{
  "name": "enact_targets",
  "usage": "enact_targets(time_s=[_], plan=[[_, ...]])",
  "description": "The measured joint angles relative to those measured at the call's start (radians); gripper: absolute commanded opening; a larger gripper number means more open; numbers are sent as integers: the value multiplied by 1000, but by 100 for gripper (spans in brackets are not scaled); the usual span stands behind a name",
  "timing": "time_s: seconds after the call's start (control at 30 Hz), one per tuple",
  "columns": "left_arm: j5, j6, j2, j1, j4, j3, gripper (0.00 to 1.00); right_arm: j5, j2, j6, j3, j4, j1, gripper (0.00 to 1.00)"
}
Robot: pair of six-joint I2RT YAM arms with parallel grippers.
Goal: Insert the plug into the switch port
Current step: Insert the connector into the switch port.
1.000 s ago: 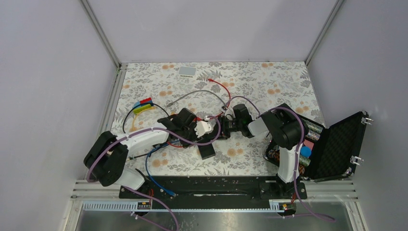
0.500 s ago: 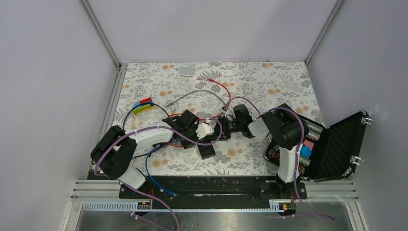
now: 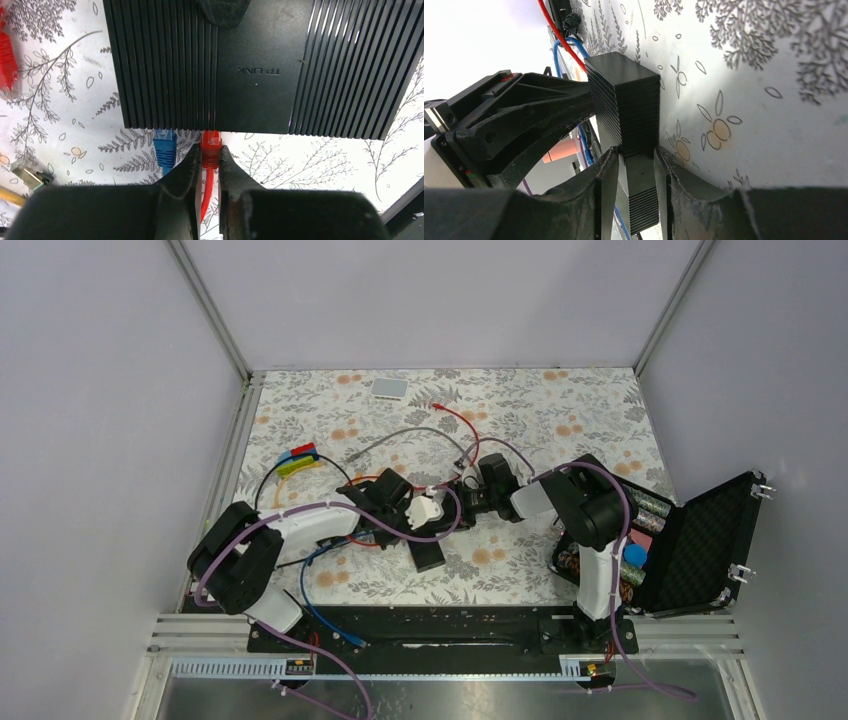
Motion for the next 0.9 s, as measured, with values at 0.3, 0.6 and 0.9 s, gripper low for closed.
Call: enact_targets(time_s=[0.3,0.6,0.9], plan=[[-23,-34,-9,-5,-43,9,0,-3,18,-6,21,-2,20,37],[-71,-63,-3,-35,-106,43,0,-22,37,-5,38,6,30,36],[-103,-120,46,-60,-166,90,0,-17,38,10,32,26,35,34]])
